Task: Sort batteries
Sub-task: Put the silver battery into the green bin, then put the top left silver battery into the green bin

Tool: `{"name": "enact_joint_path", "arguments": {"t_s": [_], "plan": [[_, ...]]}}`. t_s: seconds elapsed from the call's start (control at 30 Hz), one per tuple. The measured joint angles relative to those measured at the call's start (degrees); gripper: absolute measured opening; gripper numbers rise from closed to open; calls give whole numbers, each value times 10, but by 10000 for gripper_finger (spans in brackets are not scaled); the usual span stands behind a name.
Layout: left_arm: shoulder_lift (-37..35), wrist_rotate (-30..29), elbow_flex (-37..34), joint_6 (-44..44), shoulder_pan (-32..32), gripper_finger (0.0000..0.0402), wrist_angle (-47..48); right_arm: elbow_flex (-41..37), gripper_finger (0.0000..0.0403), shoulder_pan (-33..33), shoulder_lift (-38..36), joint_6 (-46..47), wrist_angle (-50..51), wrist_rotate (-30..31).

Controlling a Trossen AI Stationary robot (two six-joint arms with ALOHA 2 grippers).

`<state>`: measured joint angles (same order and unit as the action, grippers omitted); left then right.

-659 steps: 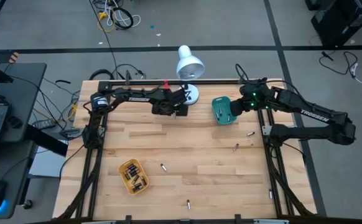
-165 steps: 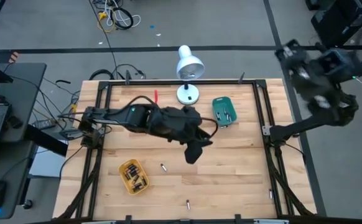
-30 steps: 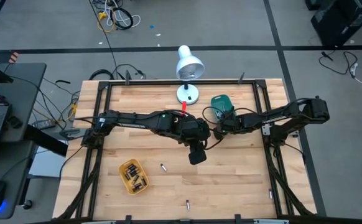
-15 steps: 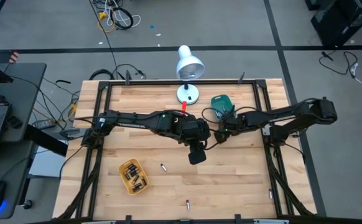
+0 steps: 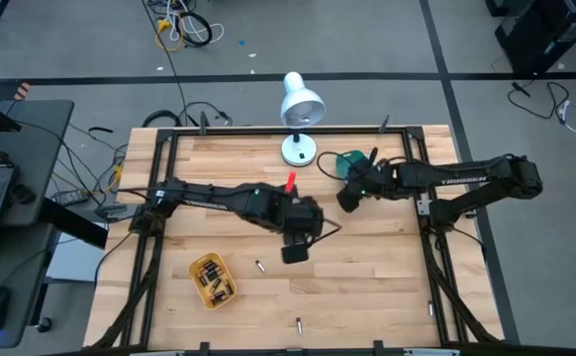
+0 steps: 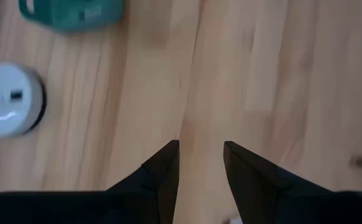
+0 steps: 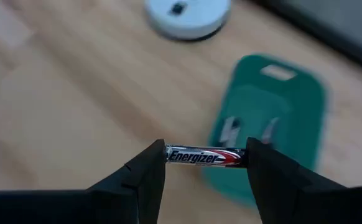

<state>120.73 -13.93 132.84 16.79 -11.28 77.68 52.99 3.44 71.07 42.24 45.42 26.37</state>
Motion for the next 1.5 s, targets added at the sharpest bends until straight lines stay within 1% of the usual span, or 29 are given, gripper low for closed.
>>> {"name": "enact_joint_path", "arguments": {"t_s": [0.1, 0.2, 0.3, 0.43, 0.57, 0.67, 0.8, 0.93, 1.1, 1.2, 1.3, 1.43, 1.5], "plan": [[0, -11, 0, 0, -9, 142, 34, 1, 197, 24, 2, -27, 22, 15], [-3, -24, 0, -5, -26, 142, 27, -17, 199, 50, 3, -48, 21, 14], [-14, -38, 0, -16, -48, 142, 22, -27, 211, 77, 3, -50, 20, 3], [-26, -58, 0, -18, -60, 142, 18, -29, 240, 103, 3, -53, 19, -11], [-31, -64, 0, -16, -66, 142, 17, -29, 278, 118, 0, -54, 19, -46], [-39, -64, 0, -16, -73, 142, 26, -29, 302, 115, -5, -42, 22, -87], [-51, -65, 0, -21, -84, 142, 58, -29, 315, 78, -36, -15, 22, -135], [-60, -66, 0, -77, -103, 142, 41, -18, 312, 16, -87, 20, 19, -162], [-64, -15, 0, -94, -110, 142, 46, 6, 300, -71, -154, 90, 15, -168], [-65, 10, -9, -107, -109, 142, 61, 16, 293, -121, -185, 123, -8, -162], [-74, 47, -67, -121, -110, 142, 57, 16, 287, -164, -202, 138, -50, -160], [-102, 114, -212, -127, -105, 142, -29, 17, 278, -208, -198, 162, -92, -155], [-118, 128, -289, -123, -104, 142, -80, 17, 273, -227, -188, 169, -104, -147]]}}
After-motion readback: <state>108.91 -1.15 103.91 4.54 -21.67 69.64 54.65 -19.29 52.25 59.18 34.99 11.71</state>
